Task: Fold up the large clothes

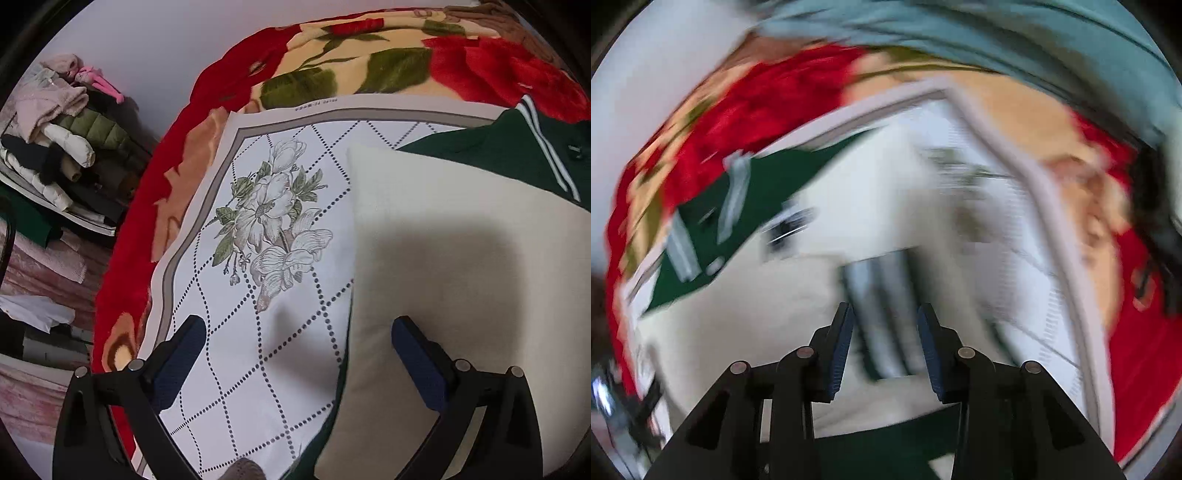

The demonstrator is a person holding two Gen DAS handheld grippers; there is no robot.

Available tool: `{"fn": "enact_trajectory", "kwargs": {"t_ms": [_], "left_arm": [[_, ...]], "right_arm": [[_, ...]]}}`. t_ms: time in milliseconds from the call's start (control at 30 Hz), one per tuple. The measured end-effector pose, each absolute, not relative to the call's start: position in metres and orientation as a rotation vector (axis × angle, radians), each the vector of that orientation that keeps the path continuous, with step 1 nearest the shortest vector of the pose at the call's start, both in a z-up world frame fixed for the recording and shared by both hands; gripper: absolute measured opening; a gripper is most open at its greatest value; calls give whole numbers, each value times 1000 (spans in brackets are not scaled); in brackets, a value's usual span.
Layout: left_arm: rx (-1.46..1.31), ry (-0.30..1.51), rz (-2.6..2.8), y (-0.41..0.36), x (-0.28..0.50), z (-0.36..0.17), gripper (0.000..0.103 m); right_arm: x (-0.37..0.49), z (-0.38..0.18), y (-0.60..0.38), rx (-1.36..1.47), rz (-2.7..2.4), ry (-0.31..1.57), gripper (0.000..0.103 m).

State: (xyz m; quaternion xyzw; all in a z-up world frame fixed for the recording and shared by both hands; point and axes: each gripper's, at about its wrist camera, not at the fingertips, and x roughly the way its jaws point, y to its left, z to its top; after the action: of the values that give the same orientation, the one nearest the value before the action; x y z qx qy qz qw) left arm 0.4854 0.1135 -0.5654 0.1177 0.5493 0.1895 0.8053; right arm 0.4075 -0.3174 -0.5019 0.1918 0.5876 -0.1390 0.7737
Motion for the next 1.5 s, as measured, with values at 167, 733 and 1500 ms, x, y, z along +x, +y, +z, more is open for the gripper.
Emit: {"fn": "enact_trajectory", "kwargs": {"t_ms": [167,733,1500], "left_arm": [[284,1196,391,111,490,-586,103],[180,1093,342,72,417,-502,103],[293,1481,225,-311,133,-553,103]], "right_arm": [[430,-565,-295,296,-275,1455,36],[405,-523,-312,249,-184,1476,72],[195,-540,-561,560,120,1671,73]]}}
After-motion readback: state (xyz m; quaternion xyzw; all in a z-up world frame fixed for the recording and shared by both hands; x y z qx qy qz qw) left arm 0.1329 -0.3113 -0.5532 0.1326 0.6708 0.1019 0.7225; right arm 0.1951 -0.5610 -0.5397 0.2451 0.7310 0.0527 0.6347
